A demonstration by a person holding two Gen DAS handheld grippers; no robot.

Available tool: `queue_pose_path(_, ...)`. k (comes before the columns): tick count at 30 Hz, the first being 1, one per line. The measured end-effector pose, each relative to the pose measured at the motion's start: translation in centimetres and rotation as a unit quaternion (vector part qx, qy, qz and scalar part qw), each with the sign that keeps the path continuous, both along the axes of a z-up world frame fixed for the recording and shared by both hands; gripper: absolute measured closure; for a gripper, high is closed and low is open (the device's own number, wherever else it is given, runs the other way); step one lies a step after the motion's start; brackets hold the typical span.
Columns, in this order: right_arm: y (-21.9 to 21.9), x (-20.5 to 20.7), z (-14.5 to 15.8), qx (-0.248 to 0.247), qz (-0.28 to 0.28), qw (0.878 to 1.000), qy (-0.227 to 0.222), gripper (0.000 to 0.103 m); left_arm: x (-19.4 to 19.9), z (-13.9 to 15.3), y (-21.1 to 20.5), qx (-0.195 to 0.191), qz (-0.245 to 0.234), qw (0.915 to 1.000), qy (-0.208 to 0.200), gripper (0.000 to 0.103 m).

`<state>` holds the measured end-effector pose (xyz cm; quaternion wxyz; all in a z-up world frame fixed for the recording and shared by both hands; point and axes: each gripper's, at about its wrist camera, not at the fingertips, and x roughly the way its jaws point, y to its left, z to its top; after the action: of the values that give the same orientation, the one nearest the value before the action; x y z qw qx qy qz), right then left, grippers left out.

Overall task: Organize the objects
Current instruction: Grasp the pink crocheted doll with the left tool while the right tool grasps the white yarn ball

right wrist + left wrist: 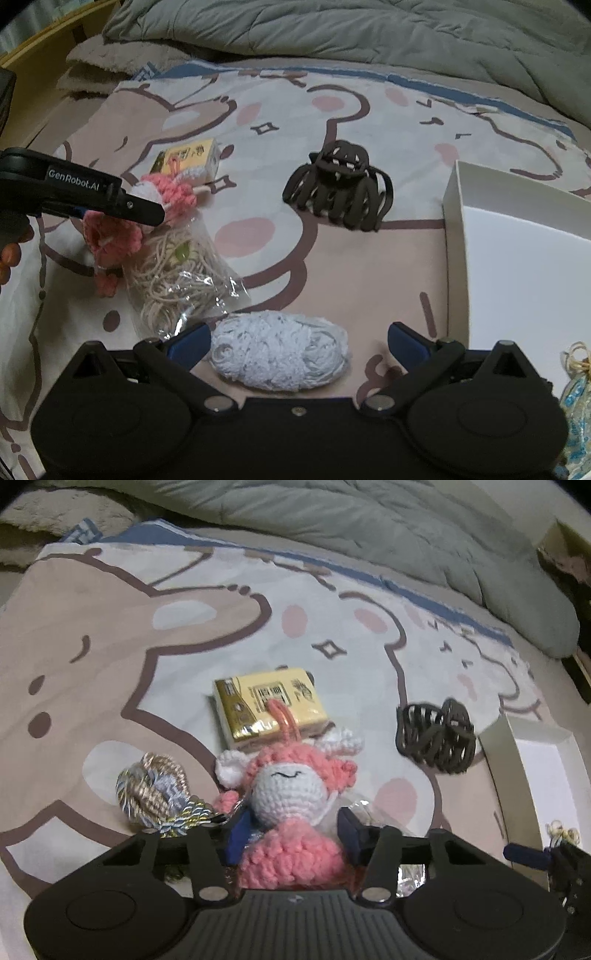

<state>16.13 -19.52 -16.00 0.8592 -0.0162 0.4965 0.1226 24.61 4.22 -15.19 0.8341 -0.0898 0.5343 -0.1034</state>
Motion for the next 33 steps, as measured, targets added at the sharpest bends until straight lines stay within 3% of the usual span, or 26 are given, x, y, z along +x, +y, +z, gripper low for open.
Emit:
queue_pose_path(5,0.4,0.2,-0.6,0.0,0.006,1.0,0.016,0.001,0.0,-0.2,0.0,-0.003,-0.002,1.0,0.003,0.055)
queue_pose_path(8,0.8,0.2,-0.9,-0.003,0.017,1.0,0.025,0.01,-0.2,0.1,0.3,-0.005,0.002,1.0,-0.005,0.057)
queue_pose_path(10,1.0,0.2,-0.8,-0.002,0.026,0.999,0.027,0.022,-0.5,0.6,0.3,-0.002,0.005,0.9999,-0.015,0.057)
queue_pose_path(12,1.2,0.2,-0.3,-0.009,0.022,0.999,0.023,0.024,-0.7,1.2,0.4,0.003,0.008,0.9996,-0.026,0.057)
queue_pose_path(16,1.2,-0.1,1.5,-0.007,0.015,1.0,-0.013,0.024,-1.5,2.4,0.6,0.007,0.015,0.9989,-0.043,0.057)
queue_pose_path(33,-1.0,-1.9,6.9,0.042,-0.047,0.994,-0.088,0.024,-5.6,7.8,0.5,-0.013,0.012,0.9926,-0.12,0.057)
